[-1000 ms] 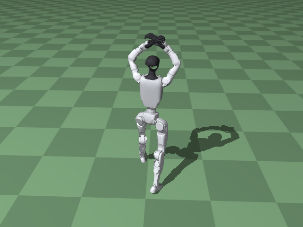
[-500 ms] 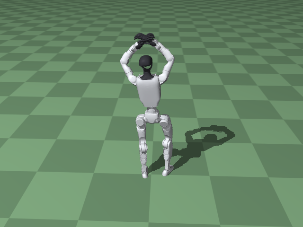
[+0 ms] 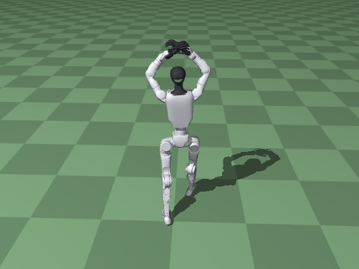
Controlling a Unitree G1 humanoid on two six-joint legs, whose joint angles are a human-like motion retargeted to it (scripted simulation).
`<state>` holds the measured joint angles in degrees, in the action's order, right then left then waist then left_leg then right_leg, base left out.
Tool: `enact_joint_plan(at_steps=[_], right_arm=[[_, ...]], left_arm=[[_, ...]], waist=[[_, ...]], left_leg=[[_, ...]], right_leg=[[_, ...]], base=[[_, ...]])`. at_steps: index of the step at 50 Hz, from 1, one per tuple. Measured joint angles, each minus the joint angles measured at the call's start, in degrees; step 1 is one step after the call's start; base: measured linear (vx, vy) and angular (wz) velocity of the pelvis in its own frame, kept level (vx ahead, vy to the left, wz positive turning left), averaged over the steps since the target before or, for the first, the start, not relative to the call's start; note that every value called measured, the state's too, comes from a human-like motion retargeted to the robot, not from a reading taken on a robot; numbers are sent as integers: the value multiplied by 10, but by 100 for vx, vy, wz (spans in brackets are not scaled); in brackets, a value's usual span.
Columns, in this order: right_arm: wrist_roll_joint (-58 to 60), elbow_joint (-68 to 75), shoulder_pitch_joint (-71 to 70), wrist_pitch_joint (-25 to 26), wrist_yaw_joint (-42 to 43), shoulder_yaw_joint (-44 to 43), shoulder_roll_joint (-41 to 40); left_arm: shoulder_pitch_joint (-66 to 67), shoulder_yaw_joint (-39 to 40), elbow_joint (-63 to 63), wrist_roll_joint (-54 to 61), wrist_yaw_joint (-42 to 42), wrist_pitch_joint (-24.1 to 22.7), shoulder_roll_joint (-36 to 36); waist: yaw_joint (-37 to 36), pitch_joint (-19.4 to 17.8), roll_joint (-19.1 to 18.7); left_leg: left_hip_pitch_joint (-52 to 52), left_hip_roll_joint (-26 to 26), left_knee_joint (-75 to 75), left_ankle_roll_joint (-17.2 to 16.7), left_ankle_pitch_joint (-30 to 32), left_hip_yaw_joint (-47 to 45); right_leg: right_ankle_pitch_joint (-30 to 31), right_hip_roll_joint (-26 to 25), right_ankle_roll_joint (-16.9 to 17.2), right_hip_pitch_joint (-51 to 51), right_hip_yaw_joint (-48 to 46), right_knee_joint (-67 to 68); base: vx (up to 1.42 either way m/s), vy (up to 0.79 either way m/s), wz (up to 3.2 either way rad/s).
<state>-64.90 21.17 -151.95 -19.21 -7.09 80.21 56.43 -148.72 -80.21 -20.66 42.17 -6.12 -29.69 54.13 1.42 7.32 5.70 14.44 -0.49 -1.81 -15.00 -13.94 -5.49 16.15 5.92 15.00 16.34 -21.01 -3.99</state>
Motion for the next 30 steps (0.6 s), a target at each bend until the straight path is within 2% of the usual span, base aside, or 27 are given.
enact_joint_plan(at_steps=[4, 8, 12, 15, 18, 20, 23, 25, 27, 30], right_arm=[[-22, 12, -16, -7, 5, 0, 1], [-48, 40, -40, -3, 9, 0, -5], [-68, 80, -81, 5, 10, 0, -19], [-78, 107, -115, 9, 7, 0, -29], [-83, 127, -134, 17, 3, -1, -38], [-85, 139, -140, 24, -1, 0, -44], [-85, 156, -143, 33, -6, 0, -53], [-83, 168, -146, 37, -9, 0, -61], [-81, 177, -151, 37, -12, 0, -66], [-83, 192, -165, 37, -21, 0, -72]], left_arm=[[-22, 0, -18, -15, -6, 6, -14], [-50, 0, -46, 1, -10, 18, -35], [-94, 0, -87, 31, -16, 30, -66], [-127, 0, -112, 49, -20, 38, -85], [-146, 0, -128, 66, -15, 46, -95], [-153, 0, -137, 76, -8, 51, -99], [-156, 0, -152, 92, 2, 54, -103], [-157, 0, -162, 105, 7, 52, -105], [-161, 0, -170, 116, 10, 49, -108], [-173, 0, -181, 130, 25, 46, -113]], waist=[[-28, 23, 5], [-48, 43, 10], [-45, 42, 24], [-35, 38, 28], [-36, 38, 28], [-43, 39, 29], [-61, 42, 32], [-72, 43, 35], [-81, 42, 33], [-90, 37, 21]], left_leg=[[3, 6, -32, 0, 35, 6], [4, 11, -85, 0, 98, 10], [-42, 34, -238, 3, 150, 6], [-118, 58, -398, 43, 138, -15], [-182, 88, -495, 94, 79, -64], [-214, 106, -516, 113, 39, -97], [-250, 112, -468, 105, 6, -127], [-262, 105, -389, 89, 9, -142], [-263, 101, -279, 68, 34, -162], [-248, 98, -85, 28, 105, -189]], right_leg=[[0, -18, 0, -24, -5, -10], [-38, -31, 0, -58, 31, -4], [-92, -32, 0, -94, 60, 32], [-122, -32, 0, -112, 74, 50], [-139, -36, 0, -122, 88, 58], [-146, -43, 0, -126, 101, 62], [-154, -56, 0, -130, 127, 67], [-160, -60, 0, -135, 143, 71], [-168, -66, 0, -143, 156, 72], [-184, -78, 0, -161, 172, 73]], base=[[50, -29, -20], [62, -19, -57], [61, -26, -44], [48, -15, -29], [38, -11, -48], [34, -14, -75], [31, -16, -92], [31, -12, -84], [32, -4, -71], [35, 6, -59]])
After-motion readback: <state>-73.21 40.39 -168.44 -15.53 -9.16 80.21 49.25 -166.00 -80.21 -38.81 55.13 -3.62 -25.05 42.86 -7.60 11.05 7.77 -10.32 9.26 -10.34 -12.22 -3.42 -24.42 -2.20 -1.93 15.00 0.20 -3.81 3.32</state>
